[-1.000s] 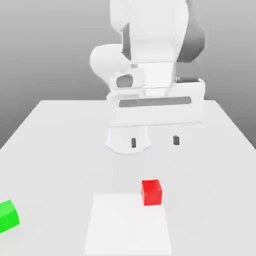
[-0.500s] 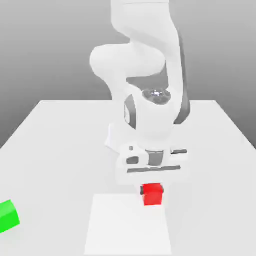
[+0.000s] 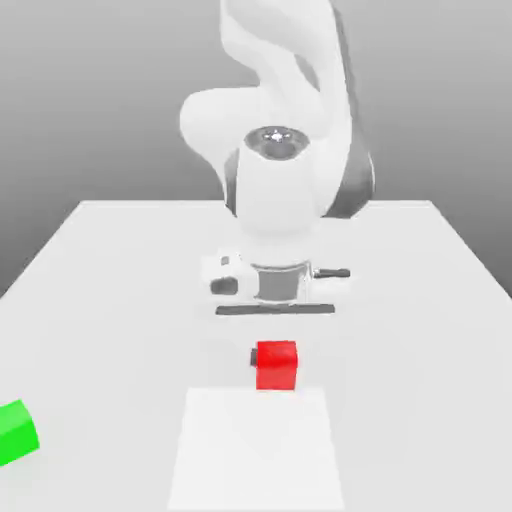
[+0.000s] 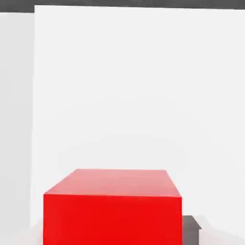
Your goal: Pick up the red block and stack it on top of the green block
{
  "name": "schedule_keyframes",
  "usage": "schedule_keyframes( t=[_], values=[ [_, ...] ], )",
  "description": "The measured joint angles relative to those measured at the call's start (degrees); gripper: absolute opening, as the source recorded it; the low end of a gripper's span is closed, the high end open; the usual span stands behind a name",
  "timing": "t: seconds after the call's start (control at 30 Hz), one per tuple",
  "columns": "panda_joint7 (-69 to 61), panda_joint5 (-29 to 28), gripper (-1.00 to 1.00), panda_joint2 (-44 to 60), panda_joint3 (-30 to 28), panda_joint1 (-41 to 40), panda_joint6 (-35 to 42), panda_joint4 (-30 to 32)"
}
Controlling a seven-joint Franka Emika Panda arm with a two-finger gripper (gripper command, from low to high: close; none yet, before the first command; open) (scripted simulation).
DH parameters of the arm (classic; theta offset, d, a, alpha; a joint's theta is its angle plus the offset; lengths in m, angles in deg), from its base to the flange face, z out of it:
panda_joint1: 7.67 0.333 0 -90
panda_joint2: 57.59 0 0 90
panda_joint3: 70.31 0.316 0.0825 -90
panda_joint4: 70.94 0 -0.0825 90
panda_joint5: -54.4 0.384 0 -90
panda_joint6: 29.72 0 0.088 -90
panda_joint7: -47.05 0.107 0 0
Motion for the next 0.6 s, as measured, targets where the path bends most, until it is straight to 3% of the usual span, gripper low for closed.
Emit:
schedule_keyframes(
  t=[0.33, 0.47, 0.5, 0.6],
  values=[
    [-16.58, 3.84, -1.0, 11.12, -9.17, -19.15, 9.31, -20.32],
    [-20.54, 7.75, -1.0, 18.57, -8.32, -21.85, 4.17, -22.44],
    [-21.16, 8.55, 1.0, 20.14, -7.77, -22.35, 2.78, -22.58],
    [-21.16, 8.55, 1.0, 20.14, -7.77, -22.35, 2.78, -22.58]
  ],
)
